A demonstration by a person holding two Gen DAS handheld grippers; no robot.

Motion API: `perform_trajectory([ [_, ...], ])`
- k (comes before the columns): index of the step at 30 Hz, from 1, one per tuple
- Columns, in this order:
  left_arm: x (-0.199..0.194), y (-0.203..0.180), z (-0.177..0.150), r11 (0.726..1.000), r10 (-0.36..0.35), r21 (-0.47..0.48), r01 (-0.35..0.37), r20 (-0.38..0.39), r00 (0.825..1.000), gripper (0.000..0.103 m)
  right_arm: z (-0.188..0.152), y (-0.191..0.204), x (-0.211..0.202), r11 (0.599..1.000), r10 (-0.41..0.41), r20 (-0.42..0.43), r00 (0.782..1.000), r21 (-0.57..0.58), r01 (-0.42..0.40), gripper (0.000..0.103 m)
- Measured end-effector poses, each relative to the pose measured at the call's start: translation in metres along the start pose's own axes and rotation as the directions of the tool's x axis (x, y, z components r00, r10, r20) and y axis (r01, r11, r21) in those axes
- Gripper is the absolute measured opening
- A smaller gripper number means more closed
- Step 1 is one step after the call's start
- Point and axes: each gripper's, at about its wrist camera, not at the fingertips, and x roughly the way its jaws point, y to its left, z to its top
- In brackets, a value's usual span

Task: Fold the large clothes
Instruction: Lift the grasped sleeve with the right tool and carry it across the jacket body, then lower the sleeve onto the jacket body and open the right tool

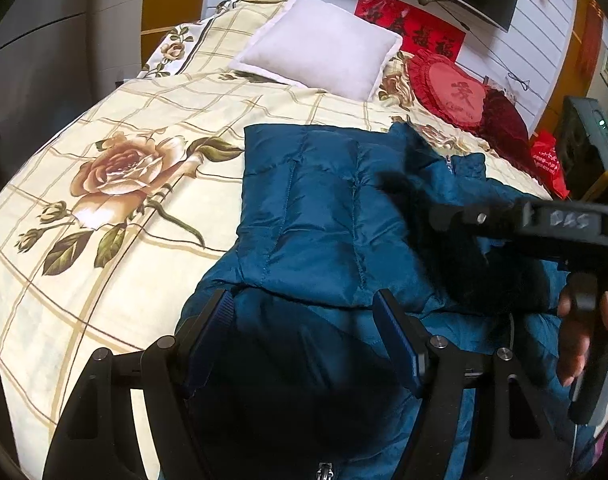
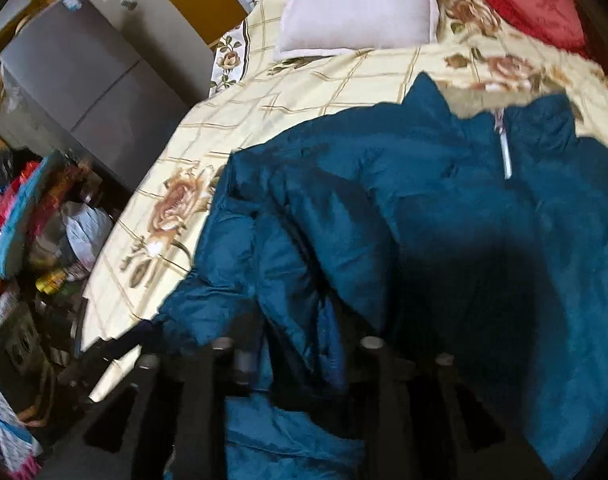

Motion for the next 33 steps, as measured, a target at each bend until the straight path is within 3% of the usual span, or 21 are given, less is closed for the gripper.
perform_trajectory([
  [3,-0.001,-0.001,0.0,1.0,0.003,0.006,-0.003,0.005,1.0,0.069,-0.003,0.008,-0.012,1.0,0.018,0.031,0.999,-0.001,-0.018,0.059],
  [8,0.0,-0.002,-0.001,1.0,0.002,0.008,-0.002,0.005,1.0,0.069,-0.012,0.012,-0.039,0.999,0.024,0.052,0.998,-0.032,-0.022,0.059],
  [15,0.0,0.002,-0.002,0.998,-0.057,-0.041,0.057,0.01,0.998,0.069,-0.045,-0.02,-0.077,0.996,-0.082,0.073,0.994,-0.018,0.084,0.059],
  [18,-0.001,0.004,-0.001,0.994,-0.09,-0.067,0.091,0.012,0.996,0.069,-0.069,-0.035,-0.095,0.999,-0.047,0.096,0.994,0.032,0.044,0.059],
  [25,-0.003,0.002,0.001,0.972,-0.185,-0.145,0.185,0.018,0.983,0.07,-0.11,-0.039,-0.12,0.974,-0.211,0.135,0.968,-0.05,0.219,0.06],
  [28,-0.001,-0.004,0.004,0.955,-0.217,-0.201,0.217,0.022,0.976,0.077,-0.113,-0.041,-0.134,0.969,-0.222,0.144,0.964,-0.075,0.234,0.06],
  [33,0.008,-0.025,0.009,0.945,-0.254,-0.212,0.25,0.008,0.967,0.078,-0.121,-0.048,-0.158,0.965,-0.235,0.183,0.955,-0.074,0.251,0.062],
])
